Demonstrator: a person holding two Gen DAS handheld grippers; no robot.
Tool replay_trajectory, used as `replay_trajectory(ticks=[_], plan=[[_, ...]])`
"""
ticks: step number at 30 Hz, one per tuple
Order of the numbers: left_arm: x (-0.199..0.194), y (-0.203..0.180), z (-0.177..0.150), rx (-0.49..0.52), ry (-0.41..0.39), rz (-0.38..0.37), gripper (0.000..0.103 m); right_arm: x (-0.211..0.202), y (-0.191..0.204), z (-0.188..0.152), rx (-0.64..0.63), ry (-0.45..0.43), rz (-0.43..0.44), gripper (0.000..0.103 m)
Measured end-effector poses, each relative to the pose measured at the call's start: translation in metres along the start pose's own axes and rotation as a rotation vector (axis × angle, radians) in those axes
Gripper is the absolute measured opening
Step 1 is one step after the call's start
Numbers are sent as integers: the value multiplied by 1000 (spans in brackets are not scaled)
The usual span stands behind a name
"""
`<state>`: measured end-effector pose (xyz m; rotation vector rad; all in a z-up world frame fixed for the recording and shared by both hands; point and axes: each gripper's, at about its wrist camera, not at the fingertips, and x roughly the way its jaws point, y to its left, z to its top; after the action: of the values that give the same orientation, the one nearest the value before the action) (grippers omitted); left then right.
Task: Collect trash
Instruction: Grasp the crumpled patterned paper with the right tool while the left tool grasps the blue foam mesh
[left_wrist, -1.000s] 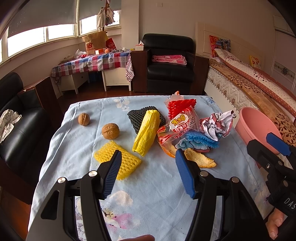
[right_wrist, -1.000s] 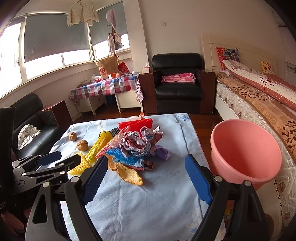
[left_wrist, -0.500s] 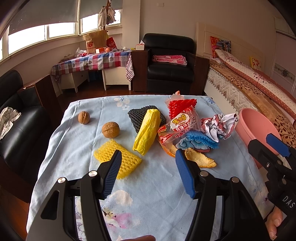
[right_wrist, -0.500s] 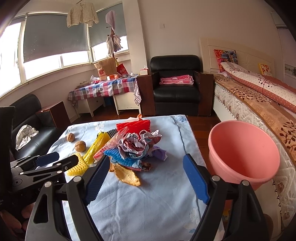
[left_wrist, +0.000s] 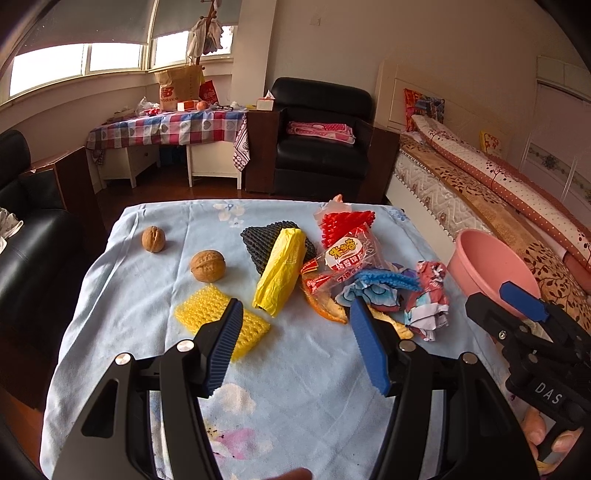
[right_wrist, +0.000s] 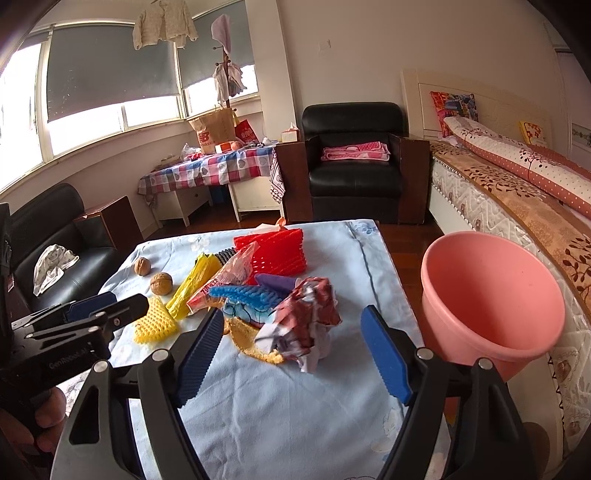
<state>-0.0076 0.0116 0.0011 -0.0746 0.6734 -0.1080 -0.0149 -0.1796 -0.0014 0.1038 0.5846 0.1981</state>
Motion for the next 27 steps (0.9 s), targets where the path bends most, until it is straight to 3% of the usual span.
replay_trajectory(ticks=[7,11,15,19,23,27], plan=[[12,18,1,-42,35,13,61,8,-1,-3,8,19,8,76],[16,18,3,-37,42,-41,61,14,-2,-4,10,35,16,76],[23,-2,7,25,32,-74,61,19,-3,-5,12,52,28,74],[37,-19,6,132,38,-50,61,24,-3,-7,6,73,39,72],[62,-25,6,176,98,-50,42,30,-7,-7,13,95,51,72],[76,-30,9,206,106,-51,36,37,-9,-5,33,120,70,72]])
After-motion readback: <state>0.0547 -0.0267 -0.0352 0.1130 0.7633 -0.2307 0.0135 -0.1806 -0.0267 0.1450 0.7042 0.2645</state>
